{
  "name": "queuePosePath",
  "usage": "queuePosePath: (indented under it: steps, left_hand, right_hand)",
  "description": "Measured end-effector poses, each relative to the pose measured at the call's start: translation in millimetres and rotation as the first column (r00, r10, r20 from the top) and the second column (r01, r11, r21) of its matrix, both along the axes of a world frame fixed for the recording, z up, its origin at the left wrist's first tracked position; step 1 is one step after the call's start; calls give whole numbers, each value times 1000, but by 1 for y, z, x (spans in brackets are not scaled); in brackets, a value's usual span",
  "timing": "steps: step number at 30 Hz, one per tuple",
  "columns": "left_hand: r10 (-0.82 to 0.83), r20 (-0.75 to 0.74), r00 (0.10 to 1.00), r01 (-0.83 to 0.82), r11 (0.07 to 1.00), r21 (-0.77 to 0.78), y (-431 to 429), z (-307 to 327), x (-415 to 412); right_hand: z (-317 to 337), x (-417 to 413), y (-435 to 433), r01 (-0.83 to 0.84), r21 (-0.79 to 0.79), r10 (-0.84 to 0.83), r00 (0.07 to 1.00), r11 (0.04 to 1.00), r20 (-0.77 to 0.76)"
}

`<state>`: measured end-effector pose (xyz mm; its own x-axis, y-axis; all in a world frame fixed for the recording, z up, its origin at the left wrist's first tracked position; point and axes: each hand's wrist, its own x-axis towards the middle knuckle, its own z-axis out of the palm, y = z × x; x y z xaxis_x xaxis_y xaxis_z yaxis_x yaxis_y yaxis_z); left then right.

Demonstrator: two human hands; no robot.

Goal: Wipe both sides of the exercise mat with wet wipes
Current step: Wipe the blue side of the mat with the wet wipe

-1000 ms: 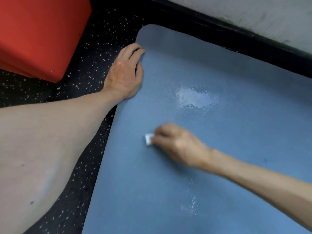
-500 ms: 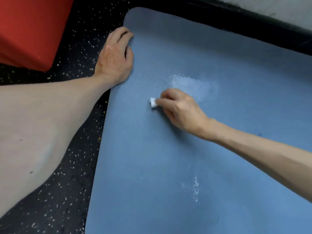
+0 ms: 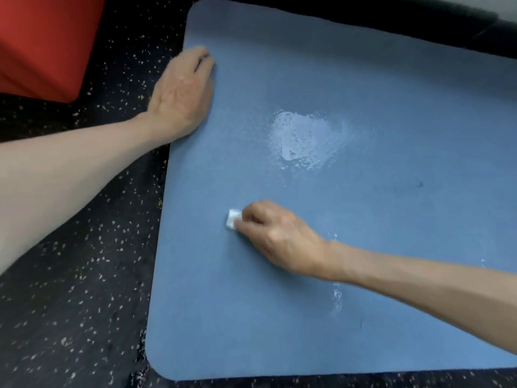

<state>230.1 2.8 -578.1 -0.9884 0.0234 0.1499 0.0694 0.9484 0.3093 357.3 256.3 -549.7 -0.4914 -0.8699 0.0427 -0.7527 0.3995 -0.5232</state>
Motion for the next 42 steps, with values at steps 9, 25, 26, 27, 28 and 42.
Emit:
queuePosePath:
  steps: [9,25,26,27,28,42]
  left_hand:
    - [-472,144,870,477,879,0,29,8,137]
    - [-461,306,833,499,865,-56,26,16,150]
    - [-459,308,833,499,864,-62,27,16,150]
    - [-458,314,832,500,864,-65,28,17,150]
    - [-456,322,830,499,865,-62,29,17,149]
    - [-469,351,810,525,848,-77,27,26,149]
  right_hand:
    - [12,2,-5,-21,72,13,993,997,117]
    - [0,54,2,-155,95,149,987,983,67]
    - [2,82,13,-217,69,204,967,974,156]
    - [8,108,22,-279,43,260,933,959,250]
    - [15,127,29,-348,46,316,894,936,318]
    - [17,133,75,-590,169,524,791,789,315]
